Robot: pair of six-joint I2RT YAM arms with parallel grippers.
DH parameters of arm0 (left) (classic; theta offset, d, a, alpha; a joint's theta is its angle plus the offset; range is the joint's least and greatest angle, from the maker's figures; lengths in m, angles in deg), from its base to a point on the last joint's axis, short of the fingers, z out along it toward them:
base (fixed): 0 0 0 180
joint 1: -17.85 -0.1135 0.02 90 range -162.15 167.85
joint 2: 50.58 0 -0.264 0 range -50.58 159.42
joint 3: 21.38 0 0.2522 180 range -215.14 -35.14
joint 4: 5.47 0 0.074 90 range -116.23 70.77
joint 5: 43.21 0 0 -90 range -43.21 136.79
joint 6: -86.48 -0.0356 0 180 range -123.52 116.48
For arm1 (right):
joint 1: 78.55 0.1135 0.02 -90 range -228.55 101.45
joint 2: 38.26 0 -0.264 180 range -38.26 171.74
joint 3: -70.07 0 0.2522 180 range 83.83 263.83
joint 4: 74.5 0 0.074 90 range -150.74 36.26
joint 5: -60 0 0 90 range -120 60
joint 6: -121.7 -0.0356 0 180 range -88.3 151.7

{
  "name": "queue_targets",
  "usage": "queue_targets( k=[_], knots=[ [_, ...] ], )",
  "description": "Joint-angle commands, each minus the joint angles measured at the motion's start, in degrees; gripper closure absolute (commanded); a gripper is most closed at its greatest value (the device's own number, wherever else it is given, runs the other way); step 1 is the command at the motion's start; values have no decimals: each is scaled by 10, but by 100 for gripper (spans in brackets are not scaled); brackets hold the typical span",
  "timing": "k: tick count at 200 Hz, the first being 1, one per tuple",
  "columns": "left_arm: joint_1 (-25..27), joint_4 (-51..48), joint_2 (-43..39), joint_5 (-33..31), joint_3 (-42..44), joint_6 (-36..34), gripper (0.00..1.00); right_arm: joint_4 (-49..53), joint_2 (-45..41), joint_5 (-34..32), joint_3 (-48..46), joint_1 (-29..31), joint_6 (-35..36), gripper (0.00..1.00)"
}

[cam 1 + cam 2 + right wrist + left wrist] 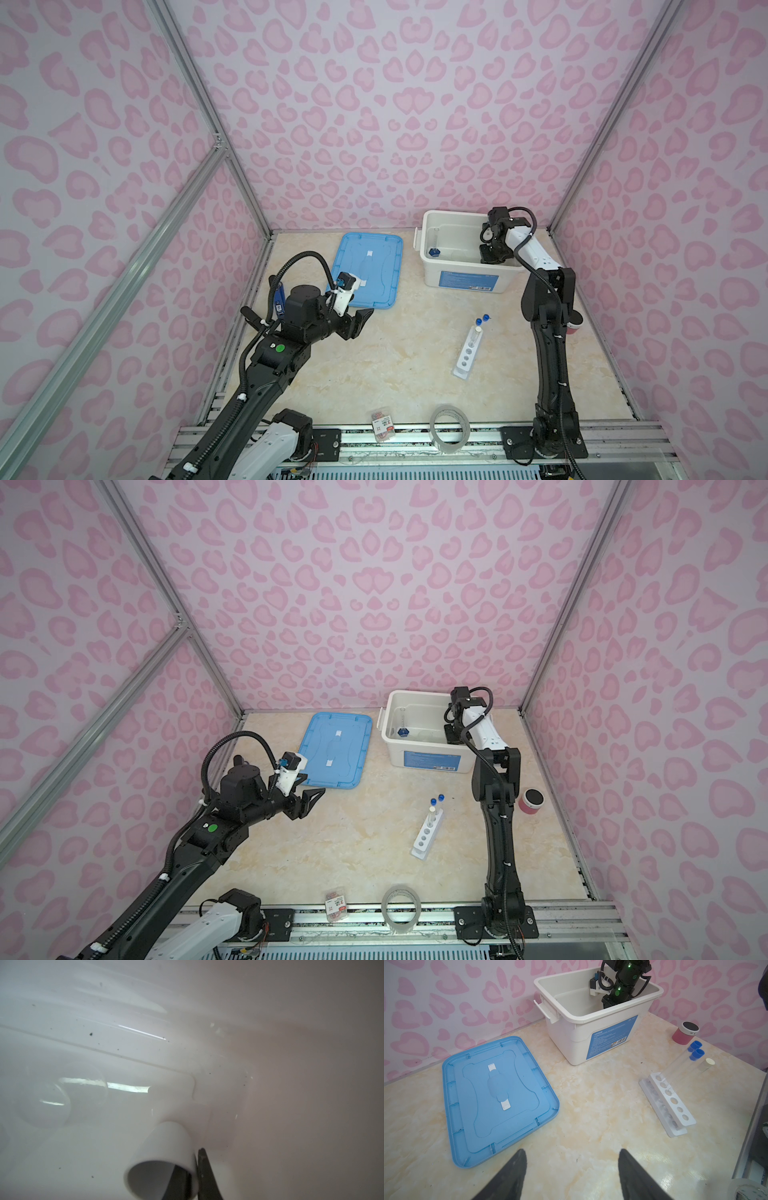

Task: Organize the chemistry lab equipment

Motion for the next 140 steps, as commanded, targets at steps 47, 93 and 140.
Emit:
queue_targets(
  k=[47,93,140],
  knots=[
    [-1,2,-7,-2,4,5,28,1,11,2,1,1,1,89],
    [-1,2,-10,-4,6,5,28,2,10,4,-1,1,2,87],
    [-1,1,-12,-5,6,5,28,2,8,5,-2,2,1,84]
  ],
)
